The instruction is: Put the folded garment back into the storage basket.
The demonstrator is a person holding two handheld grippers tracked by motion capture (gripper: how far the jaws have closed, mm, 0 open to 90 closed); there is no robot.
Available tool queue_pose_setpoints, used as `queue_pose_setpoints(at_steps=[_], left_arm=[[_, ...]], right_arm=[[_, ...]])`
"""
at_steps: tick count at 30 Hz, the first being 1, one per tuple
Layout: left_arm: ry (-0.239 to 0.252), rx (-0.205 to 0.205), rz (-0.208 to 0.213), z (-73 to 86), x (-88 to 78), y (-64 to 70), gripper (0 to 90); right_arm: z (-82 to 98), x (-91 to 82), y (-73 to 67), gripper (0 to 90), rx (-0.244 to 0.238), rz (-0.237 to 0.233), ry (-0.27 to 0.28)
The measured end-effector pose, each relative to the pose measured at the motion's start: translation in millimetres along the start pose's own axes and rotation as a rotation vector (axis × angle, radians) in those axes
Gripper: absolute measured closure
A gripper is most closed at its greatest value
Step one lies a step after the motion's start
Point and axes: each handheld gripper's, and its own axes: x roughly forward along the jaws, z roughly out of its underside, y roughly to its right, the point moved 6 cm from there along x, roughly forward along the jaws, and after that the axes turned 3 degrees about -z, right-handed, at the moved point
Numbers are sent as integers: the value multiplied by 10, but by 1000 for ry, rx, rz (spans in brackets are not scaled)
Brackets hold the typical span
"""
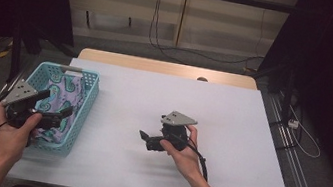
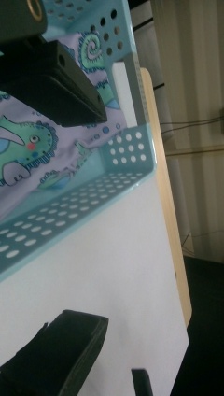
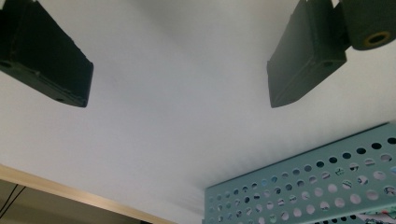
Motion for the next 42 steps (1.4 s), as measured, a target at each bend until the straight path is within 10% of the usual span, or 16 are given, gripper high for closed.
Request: queue_pose_setpoints(at_steps=[4,42], left_arm=[[15,-42,12,50,-41,57,40],[-5,22,159,168,370,917,36]], right_arm=[[88,-103,53,65,7,19,-1],[645,-1125,505,63,113,193,31]])
